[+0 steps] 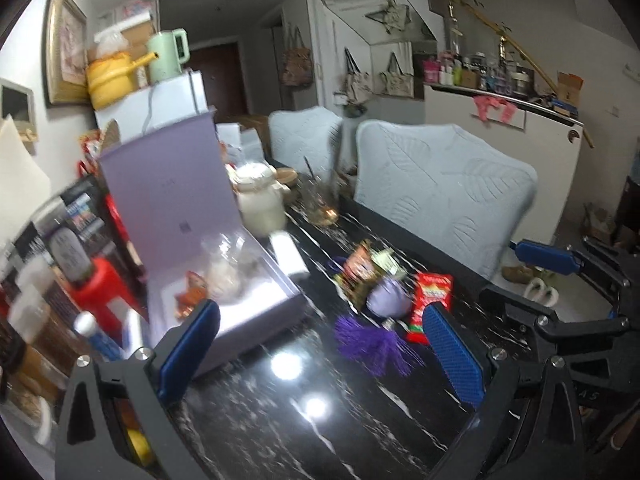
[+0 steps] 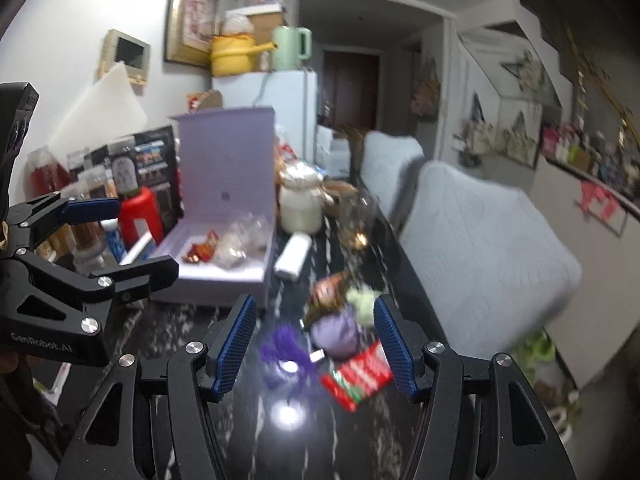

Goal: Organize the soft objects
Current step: 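Withdraw both tools from the gift box back over the table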

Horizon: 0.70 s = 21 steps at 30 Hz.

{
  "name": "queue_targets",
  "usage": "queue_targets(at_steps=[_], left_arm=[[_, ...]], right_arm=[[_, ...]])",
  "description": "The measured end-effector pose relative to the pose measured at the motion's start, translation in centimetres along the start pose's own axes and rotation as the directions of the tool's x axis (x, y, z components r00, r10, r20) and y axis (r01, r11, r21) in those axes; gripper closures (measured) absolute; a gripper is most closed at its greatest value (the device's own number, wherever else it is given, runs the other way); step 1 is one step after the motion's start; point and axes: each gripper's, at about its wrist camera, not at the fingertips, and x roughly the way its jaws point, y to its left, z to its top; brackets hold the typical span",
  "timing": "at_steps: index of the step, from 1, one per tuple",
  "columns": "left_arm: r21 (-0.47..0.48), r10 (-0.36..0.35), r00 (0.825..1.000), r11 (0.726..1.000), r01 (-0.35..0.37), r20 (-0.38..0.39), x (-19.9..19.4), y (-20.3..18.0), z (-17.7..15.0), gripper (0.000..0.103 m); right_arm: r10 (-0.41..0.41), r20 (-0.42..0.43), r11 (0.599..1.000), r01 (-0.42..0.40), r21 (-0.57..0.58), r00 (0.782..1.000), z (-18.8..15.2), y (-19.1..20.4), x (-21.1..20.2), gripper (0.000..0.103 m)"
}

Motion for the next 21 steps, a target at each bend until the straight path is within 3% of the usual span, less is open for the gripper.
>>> queue_targets(at_steps=[7,11,18,21], left_arm=[[0.006,-0.088,0.994,0.996,0.089,-0.064,2.6,-2.4,-2.6,0.0],[0.004,-0.1,0.991,0.995,0.1,-0.091,4.1,-3.4,-3.5,0.0],[-0.013,-0.061,0.988,0.998,0.06,-0.145,7.5,-4.2,-4.1,0.0],[-0.025,-0.086,0.981,0.996,0.083,-0.174,9.0,-4.6,-4.5,0.0]], right_arm=[[-0.036,-0.069,0.997,0.04,0.059,0.997,-4.5,-1.7,-0.8,0.042],[-0.036,-0.11,0.994,0.047,0.099,0.993,-6.7,-2.9,-0.4,0.041],[-0.05,-0.165,0.981,0.08,0.179,0.985,-9.6,-5.6,1.0,0.041],[-0.052,-0.181,0.978,0.087,0.191,0.982,-10.3,-6.6,1.9,0.041]])
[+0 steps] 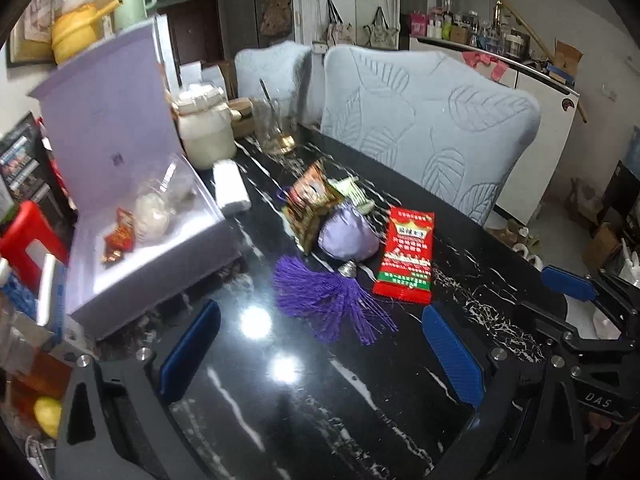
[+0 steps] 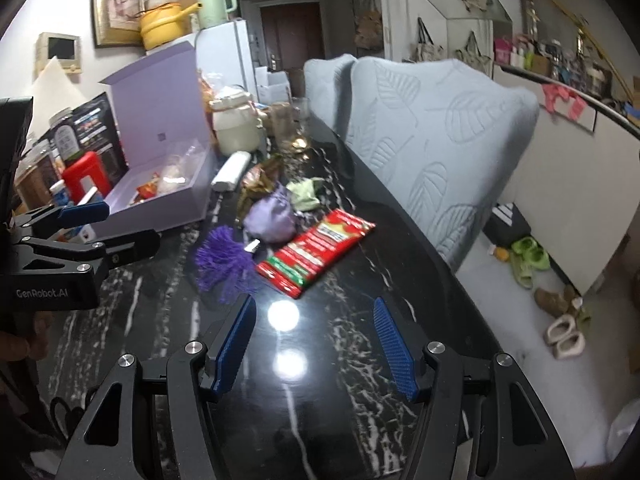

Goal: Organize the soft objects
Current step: 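Grasp the lavender drawstring pouch with the left tool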

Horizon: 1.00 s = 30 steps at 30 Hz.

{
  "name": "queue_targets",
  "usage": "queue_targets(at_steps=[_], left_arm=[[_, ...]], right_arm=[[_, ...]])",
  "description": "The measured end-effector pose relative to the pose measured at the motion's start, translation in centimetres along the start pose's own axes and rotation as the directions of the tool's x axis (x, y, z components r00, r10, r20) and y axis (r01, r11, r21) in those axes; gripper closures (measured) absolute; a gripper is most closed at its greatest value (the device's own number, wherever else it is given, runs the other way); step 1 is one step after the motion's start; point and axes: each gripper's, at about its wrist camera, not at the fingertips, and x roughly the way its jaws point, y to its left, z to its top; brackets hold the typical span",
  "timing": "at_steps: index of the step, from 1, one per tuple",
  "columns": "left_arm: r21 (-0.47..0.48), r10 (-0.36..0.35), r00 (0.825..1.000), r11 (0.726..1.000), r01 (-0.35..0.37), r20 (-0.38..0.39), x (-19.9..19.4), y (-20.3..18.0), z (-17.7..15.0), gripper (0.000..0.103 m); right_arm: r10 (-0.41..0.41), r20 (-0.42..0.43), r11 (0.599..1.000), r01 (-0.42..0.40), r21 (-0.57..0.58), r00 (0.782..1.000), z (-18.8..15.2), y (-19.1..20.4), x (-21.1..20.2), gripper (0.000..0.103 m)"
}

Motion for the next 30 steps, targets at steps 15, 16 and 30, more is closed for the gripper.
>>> queue_targets(at_steps=[15,16,30], left_arm=[[-0.084,-0.102,0.993,0.992,0.097,-0.055,6.5,-0.1,1.7,0.0],[-0.089,-0.109,0.992,0.991,0.104,-0.056,6.8,0.0,1.9,0.0],[-0.131,-0.177,0.977,0.978,0.162,-0.115,13.0,-1.2,4.2,0.013]], right_arm=[[0.03,-0.084,0.999,-0.028,0.034,0.996,1.4,-3.0,6.0,0.038],[0.033,-0.091,0.999,-0.029,0.039,0.995,1.6,-3.1,6.4,0.038],[-0.028,-0.136,0.996,0.039,0.077,0.99,2.8,-6.0,8.6,0.036]])
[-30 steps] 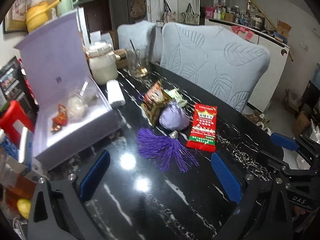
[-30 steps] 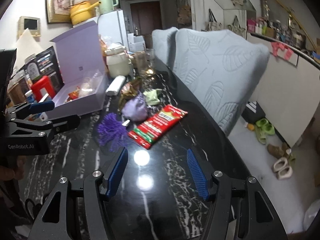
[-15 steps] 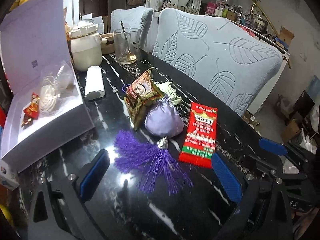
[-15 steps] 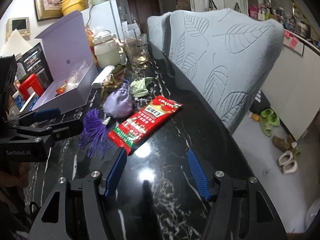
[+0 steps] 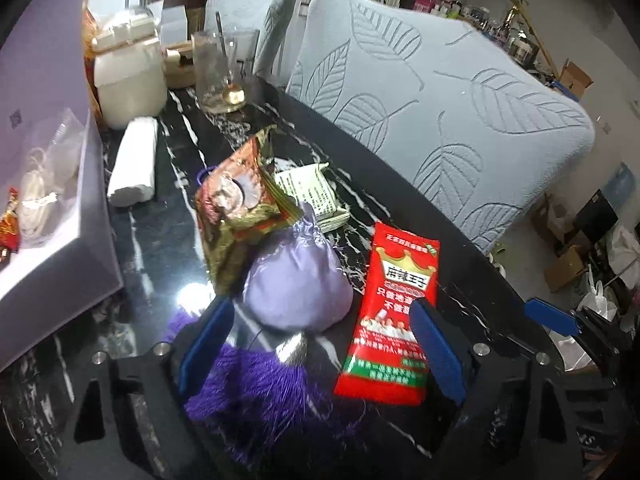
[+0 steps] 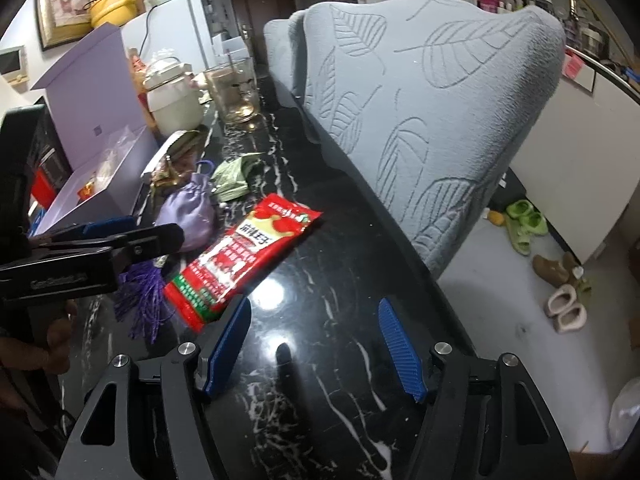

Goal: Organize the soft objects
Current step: 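Grasp the lavender drawstring pouch with the left tool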

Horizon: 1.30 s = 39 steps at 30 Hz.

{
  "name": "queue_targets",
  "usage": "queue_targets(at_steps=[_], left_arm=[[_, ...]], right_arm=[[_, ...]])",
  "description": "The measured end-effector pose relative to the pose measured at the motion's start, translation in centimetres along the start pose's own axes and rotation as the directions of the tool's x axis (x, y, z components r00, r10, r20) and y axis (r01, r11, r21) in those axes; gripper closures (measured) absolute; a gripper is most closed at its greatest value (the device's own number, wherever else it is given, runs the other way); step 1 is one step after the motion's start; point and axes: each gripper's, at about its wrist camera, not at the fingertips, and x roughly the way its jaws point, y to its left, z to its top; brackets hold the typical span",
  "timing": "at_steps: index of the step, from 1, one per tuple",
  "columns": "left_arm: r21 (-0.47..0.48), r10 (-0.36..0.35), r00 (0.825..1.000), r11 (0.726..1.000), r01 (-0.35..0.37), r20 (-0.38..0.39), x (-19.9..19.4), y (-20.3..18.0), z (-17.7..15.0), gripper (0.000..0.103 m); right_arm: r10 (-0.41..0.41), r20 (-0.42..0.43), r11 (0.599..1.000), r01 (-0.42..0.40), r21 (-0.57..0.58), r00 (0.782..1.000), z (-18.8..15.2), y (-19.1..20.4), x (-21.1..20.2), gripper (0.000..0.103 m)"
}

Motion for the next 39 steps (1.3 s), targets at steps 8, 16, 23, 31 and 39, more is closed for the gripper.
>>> queue_targets(at_steps=[8,16,23,31,39], left_arm=[[0.0,0.052,0.998,0.999,-0.053,-0.046,3.2,-0.2,1.0,0.013],[0.03,0.049,0.998,0.998,-0.048,-0.04,3.8,-0.9,1.3,0.037],[0.046,0.018,0.999,0.999,-0.016,-0.045,2.5,-1.4,0.7,0.051],[0.004,0.027,0.999,1.0,-0.027,0.016,-3.8,-0.4,-2.1,0.052],[-0.084,0.117,0.99,0.99,-0.111,0.072,-8.0,2.3,-5.0,0.051]], right_arm=[[0.0,-0.01,1.0,0.0,0.008,1.0,0.3,-0.3,0.4,0.036],[0.002,-0.011,1.0,-0.002,0.011,1.0,0.3,-0.3,0.6,0.036],[0.042,-0.014,0.999,-0.042,0.027,0.999,0.3,-0.1,0.8,0.036],[0.091,0.002,0.996,-0.091,0.002,0.996,1.1,1.9,1.3,0.029],[0.058,-0.027,0.998,-0.059,-0.03,0.998,2.0,4.6,3.6,0.025]])
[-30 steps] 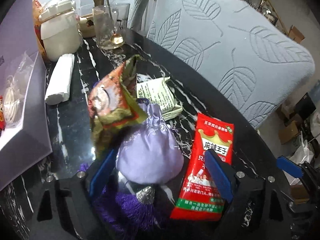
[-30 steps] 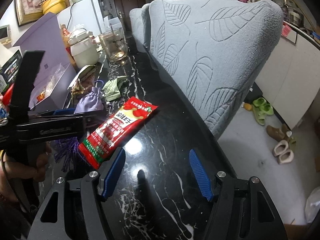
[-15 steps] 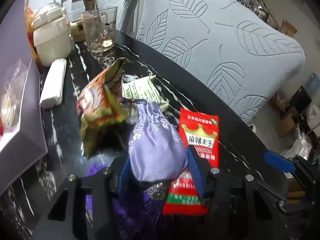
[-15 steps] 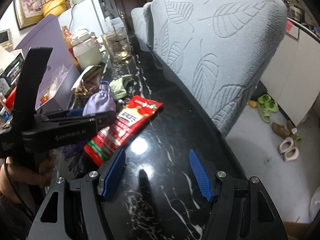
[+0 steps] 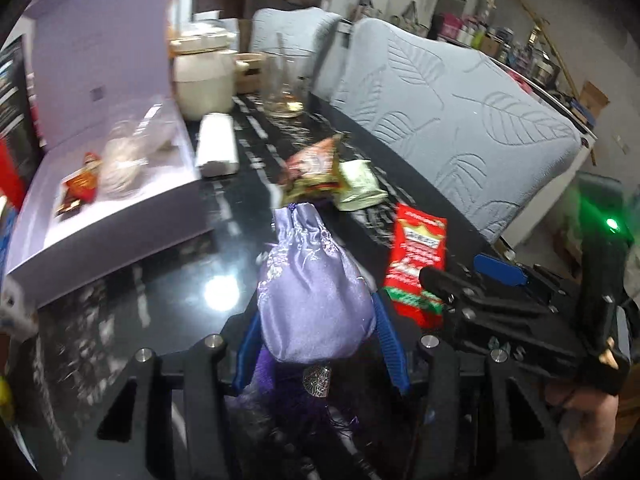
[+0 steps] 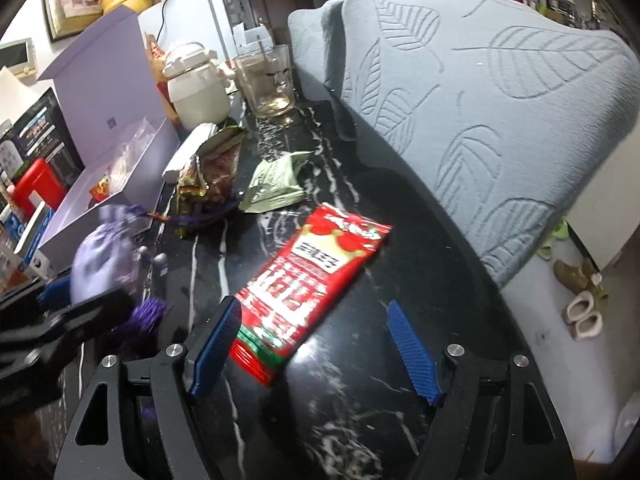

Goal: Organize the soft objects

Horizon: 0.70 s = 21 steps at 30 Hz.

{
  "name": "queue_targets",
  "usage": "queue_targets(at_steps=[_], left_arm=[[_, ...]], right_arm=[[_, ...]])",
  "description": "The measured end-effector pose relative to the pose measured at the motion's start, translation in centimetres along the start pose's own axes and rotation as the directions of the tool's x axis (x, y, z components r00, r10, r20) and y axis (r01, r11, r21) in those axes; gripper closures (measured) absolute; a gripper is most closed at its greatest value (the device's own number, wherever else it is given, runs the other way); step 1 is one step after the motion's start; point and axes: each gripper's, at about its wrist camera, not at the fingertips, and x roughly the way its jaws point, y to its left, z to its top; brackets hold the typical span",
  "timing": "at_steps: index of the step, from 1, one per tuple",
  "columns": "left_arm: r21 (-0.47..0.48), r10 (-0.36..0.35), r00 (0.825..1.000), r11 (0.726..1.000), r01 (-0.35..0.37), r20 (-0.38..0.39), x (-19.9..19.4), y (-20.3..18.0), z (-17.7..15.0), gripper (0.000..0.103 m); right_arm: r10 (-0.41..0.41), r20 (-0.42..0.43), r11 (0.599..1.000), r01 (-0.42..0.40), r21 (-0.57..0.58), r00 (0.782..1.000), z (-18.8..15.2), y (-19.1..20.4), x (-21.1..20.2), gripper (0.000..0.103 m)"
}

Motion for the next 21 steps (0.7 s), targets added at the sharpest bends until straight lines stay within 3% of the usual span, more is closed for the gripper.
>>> queue_targets(at_steps=[7,11,13,16,21], left_arm=[[-0.081,0.021,1.0,0.996,-0.021,0.003,-0.5,2.9,-1.1,0.051],[-0.101,0.024,1.0,0.995,-0.023,0.01,-0.9,4.0,-1.7,0.051],[-0.11,0.021,1.0,0.994,-0.019,0.013,-1.2,4.4,-1.9,0.051],[-0.124,0.018,1.0,0.992,-0.015,0.02,-1.8,5.0,-2.4,0.051],[-0.131,0.009,1.0,0.991,-0.007,0.021,-2.7,5.7,-3.5,0.051]], right_arm=[[-0.06,-0.081,0.997,0.063,0.033,0.995,1.0,1.7,3.1,0.016],[-0.137,-0.062,0.991,0.137,-0.001,0.989,1.1,2.4,3.9,0.015],[-0.148,-0.031,0.988,0.147,-0.046,0.988,0.8,3.0,3.9,0.031],[-0.14,-0.017,0.987,0.138,-0.084,0.99,0.3,3.6,3.5,0.043],[-0.057,-0.02,0.989,0.054,-0.14,0.998,-1.4,4.4,2.1,0.047]])
